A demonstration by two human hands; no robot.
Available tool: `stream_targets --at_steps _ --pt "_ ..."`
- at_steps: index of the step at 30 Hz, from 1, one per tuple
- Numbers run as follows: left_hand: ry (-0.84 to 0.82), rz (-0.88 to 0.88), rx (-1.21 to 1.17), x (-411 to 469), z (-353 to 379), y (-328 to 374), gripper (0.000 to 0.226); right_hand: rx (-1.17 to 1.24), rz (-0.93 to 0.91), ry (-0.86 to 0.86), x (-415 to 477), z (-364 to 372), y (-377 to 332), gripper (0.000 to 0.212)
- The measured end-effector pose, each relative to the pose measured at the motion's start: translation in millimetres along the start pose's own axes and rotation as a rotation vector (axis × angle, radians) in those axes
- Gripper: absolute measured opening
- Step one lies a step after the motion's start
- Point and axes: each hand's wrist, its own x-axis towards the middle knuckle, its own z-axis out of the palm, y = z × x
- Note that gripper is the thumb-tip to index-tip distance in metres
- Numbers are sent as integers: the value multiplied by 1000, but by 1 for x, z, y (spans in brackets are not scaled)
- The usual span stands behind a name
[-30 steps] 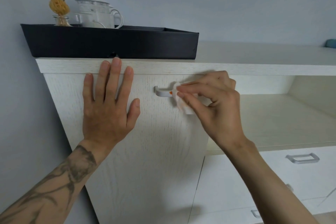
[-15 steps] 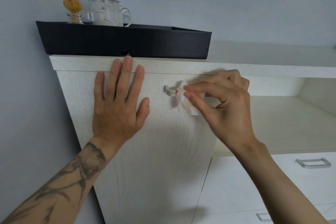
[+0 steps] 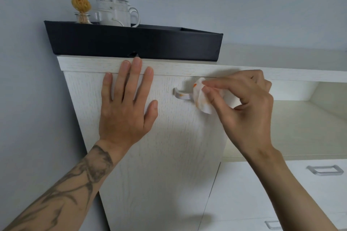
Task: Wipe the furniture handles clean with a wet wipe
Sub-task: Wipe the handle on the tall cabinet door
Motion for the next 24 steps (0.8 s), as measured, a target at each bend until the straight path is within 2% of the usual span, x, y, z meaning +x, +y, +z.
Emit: stream_targets --at_steps 2,5,19,24 --pt "3 2 3 0 0 0 72 -7 -59 7 3 6 -9 10" --pt "10 4 2 -1 0 0 72 -65 -133 -72 3 20 -19 13" --pt "4 5 5 0 1 0 73 -70 -103 11 -6 35 -17 7" --pt "7 1 7 -1 2 0 73 -75 -23 25 -5 42 -28 6"
